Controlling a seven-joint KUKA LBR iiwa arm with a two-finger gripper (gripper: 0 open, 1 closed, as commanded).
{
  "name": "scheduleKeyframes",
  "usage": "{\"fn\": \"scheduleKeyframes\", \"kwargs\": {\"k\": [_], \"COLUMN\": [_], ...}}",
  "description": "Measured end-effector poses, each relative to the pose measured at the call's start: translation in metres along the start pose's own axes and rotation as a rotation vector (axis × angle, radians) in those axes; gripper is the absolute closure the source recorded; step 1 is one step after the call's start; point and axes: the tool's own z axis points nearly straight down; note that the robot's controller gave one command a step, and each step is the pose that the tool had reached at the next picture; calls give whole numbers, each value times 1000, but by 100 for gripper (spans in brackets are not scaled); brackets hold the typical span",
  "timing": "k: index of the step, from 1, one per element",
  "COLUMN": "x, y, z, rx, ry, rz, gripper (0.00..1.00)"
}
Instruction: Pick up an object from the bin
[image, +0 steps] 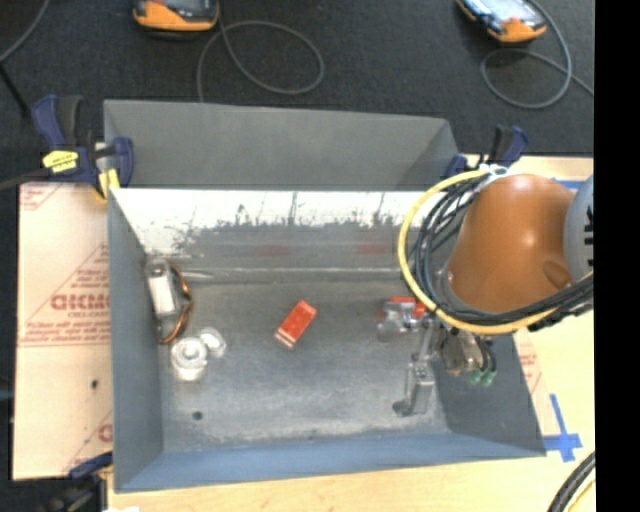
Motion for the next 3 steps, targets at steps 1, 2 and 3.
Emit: {"fn": "scheduleKeyframes", "kwargs": {"k": [1,2,3], "x": [0,-10,-17], "y": [0,4,26], "z": [-2,36,67], "rx": [0,1,0], "ry": [-2,-11,-6], "rz": [0,-94,-53], "gripper": [0,0,0]}}
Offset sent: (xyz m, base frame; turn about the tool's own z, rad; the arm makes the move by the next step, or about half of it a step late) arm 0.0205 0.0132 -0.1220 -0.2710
